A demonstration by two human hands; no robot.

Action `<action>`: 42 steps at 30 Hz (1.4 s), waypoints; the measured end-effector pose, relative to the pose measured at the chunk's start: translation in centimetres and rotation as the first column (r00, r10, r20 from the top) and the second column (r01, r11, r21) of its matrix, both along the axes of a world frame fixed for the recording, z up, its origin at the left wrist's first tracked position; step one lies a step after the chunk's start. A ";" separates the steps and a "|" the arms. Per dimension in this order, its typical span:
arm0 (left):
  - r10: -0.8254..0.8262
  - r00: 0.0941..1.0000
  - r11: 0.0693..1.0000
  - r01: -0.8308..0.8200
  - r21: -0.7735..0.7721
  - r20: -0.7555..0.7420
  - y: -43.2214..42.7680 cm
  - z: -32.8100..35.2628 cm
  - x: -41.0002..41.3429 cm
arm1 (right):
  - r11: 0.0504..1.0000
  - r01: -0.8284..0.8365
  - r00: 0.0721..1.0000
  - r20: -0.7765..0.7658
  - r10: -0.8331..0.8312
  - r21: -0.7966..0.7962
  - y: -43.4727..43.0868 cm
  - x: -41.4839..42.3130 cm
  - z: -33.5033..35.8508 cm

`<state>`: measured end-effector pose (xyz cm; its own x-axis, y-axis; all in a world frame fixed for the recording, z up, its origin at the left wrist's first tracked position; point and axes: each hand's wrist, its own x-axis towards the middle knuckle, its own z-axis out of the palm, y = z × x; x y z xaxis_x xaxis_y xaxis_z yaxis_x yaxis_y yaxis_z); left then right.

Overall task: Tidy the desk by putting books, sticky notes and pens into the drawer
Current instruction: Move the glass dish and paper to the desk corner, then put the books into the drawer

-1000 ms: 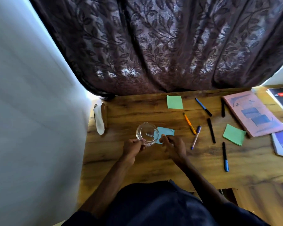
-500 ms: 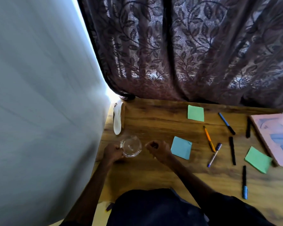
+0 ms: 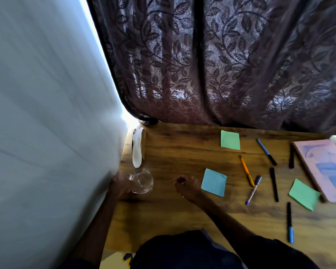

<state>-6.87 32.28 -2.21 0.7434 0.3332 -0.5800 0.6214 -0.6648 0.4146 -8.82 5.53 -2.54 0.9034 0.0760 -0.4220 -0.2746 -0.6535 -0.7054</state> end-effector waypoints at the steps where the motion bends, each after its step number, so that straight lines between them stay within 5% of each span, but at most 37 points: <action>1: -0.008 1.000 1.000 0.008 0.006 0.000 0.0 0.1 0.1 | 1.000 0.008 1.000 -0.004 -0.008 0.007 -0.2 -0.1 0.0; 13: -0.008 0.996 0.995 -0.001 0.104 0.090 -0.3 0.1 -0.5 | 0.998 0.011 1.000 -0.003 -0.011 0.063 -0.7 -0.8 0.7; 23: -0.263 0.958 0.816 0.160 0.555 0.112 -4.3 3.8 -1.9 | 0.994 0.059 0.998 0.024 -0.061 0.089 -1.6 -0.8 1.2; 28: -0.379 0.895 0.830 0.218 0.513 0.233 -8.9 5.0 -2.7 | 0.983 0.132 0.990 0.040 -0.138 0.127 -3.4 -1.6 1.5; 32: -0.550 0.792 0.806 0.419 0.419 0.265 -12.5 4.4 -3.5 | 0.961 0.230 0.966 0.087 -0.245 0.153 -5.7 -3.6 1.5; 42: -0.770 0.598 0.632 0.674 0.382 0.220 -20.5 4.7 -9.2 | 0.788 0.550 0.823 -0.022 -0.567 0.278 -10.8 -13.7 1.2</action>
<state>-16.10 11.83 2.53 0.9209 -0.3154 -0.2292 -0.2560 -0.9325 0.2548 -22.54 -5.32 -1.39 0.8447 -0.3512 -0.4038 -0.4864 -0.1891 -0.8530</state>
